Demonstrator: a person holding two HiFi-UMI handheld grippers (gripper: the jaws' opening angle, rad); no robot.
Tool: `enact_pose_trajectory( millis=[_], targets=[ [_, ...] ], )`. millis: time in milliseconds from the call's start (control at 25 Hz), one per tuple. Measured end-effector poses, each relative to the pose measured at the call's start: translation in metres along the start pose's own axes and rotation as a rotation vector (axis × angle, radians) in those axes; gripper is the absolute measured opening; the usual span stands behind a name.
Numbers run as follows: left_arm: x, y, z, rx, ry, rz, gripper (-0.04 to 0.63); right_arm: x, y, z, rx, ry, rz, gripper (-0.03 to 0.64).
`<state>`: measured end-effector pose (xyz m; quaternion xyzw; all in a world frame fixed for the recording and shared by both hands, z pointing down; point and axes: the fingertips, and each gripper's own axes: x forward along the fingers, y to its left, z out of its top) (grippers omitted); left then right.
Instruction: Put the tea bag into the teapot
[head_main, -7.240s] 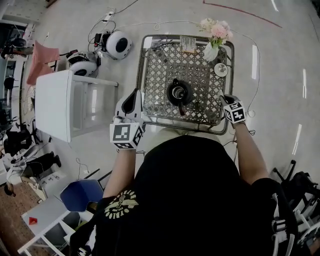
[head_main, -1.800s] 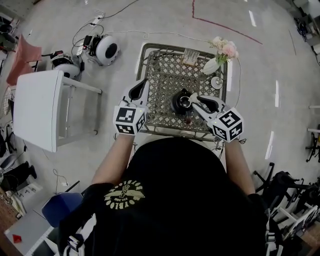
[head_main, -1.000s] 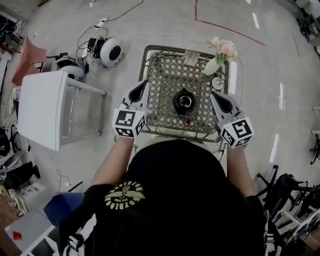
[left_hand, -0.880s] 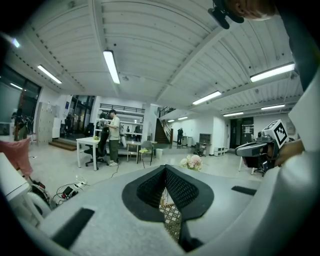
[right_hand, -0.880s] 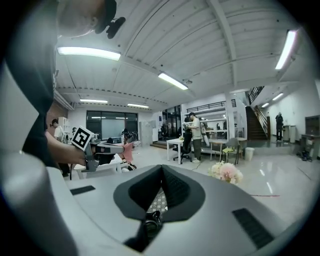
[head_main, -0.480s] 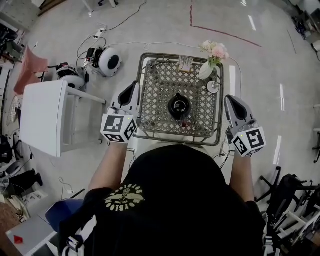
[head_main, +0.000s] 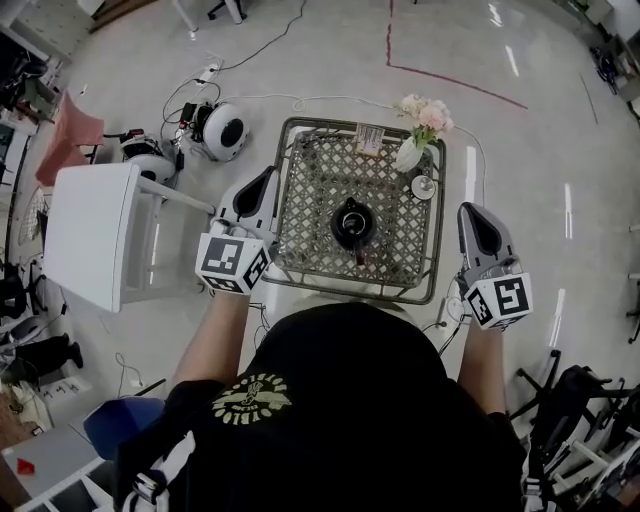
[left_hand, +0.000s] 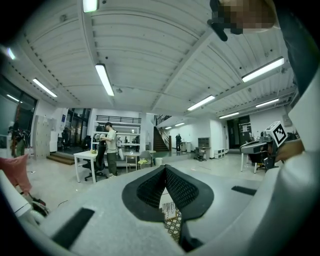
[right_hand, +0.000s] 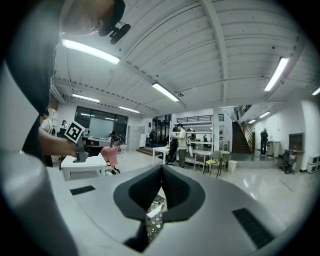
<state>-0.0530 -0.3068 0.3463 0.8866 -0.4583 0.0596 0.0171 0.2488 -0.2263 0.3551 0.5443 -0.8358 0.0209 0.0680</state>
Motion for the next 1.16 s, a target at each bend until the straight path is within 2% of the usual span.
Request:
enact_pose_trajectory(
  millis=[400,640,800,1160],
  targets=[
    [0.007,-0.015,0.005,0.025,0.004,0.076,-0.003,0.006,-0.007,-0.016,0.002,0.009,0.095,0.009],
    [0.003,-0.032,0.006,0.092,0.016,0.103,-0.003,0.011,-0.015,-0.015,-0.058,-0.002,0.158,0.009],
    [-0.004,-0.03,0.004,0.067,0.034,0.143,-0.003,0.017,-0.018,-0.017,-0.053,-0.009,0.193,0.009],
    [-0.032,-0.022,-0.005,0.064,0.079,0.206,-0.003,0.033,-0.012,-0.026,-0.04,-0.007,0.247,0.01]
  ],
)
